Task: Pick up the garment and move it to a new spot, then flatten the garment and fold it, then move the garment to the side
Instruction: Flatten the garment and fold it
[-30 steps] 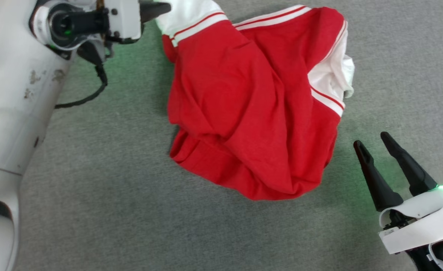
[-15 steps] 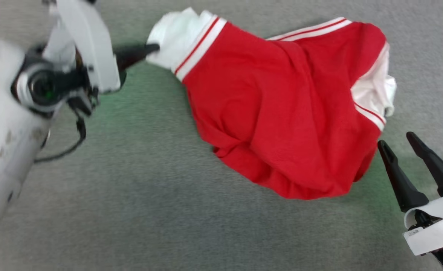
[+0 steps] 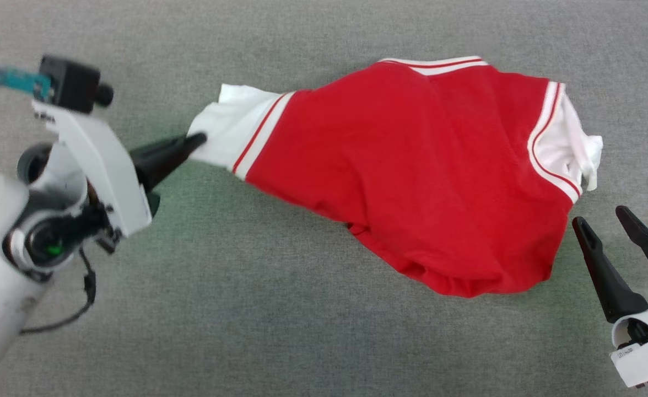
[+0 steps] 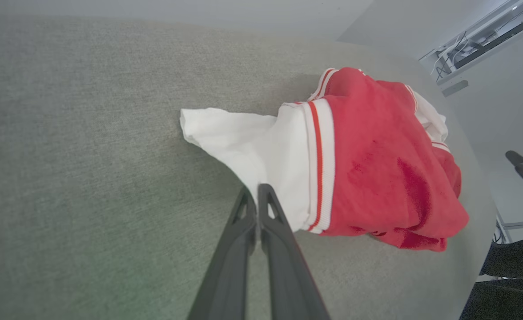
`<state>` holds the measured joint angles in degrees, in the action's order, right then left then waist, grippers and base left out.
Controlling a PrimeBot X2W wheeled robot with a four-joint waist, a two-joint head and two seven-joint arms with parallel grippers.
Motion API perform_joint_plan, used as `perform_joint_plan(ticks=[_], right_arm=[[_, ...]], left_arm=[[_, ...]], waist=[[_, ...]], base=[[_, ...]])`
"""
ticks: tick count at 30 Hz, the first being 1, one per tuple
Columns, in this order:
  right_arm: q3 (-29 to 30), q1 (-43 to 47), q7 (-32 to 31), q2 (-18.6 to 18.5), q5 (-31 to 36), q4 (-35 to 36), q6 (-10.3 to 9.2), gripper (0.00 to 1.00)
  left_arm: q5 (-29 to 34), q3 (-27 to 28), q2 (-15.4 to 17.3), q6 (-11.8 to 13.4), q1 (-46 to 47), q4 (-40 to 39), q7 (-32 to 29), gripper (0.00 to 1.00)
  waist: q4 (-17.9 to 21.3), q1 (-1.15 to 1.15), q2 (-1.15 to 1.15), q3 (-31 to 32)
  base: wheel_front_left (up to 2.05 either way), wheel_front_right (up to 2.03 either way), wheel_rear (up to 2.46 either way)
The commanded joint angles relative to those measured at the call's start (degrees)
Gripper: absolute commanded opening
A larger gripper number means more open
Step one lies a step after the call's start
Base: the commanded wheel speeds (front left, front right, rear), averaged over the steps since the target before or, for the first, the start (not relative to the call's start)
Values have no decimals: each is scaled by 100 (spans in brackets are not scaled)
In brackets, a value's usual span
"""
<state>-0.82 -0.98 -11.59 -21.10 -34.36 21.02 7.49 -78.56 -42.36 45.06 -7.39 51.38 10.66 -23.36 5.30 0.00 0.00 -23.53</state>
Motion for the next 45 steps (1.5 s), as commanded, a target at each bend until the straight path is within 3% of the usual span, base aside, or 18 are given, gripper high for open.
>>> perform_joint_plan(ticks=[1,5,6,8,10,16,25,34,45], right_arm=[[78,39,-45,58,-30,44,0,100],[198,21,-231,58,-84,-21,0,100],[203,-32,-313,14,-90,-50,0,100],[230,-152,-465,-74,-95,-129,0,100],[183,-252,-641,-197,-56,-224,0,100],[94,-562,-1024,-520,-99,-450,0,100],[-202,-1067,-1668,-1159,-198,-800,0,100],[-452,-1598,-2164,-1821,-171,-1256,0,100],[-898,-2279,-2625,-2434,-60,-1904,0,100]], left_arm=[[163,-102,54,-14,-233,16,109,0],[101,-200,-63,-14,-475,231,184,0],[137,-244,-91,-14,-509,298,201,4],[173,-315,-205,-14,-546,423,235,31],[232,-359,-257,-14,-517,541,299,100],[341,-409,-370,-14,-468,618,653,100],[784,-388,-242,0,-788,391,1675,100],[1382,-403,-339,411,-1264,-186,2707,100],[1554,-330,-310,818,-1758,-1010,3278,100]], waist=[[-1,0,0,14],[22,0,0,39],[34,0,0,43],[43,0,0,54],[41,0,0,69],[-59,0,0,149],[-388,0,0,276],[-816,0,0,220],[-1148,0,0,2]], base=[[0,0,0],[0,0,0],[0,0,0],[0,0,0],[0,0,0],[0,0,0],[0,0,0],[0,0,0],[0,0,0]])
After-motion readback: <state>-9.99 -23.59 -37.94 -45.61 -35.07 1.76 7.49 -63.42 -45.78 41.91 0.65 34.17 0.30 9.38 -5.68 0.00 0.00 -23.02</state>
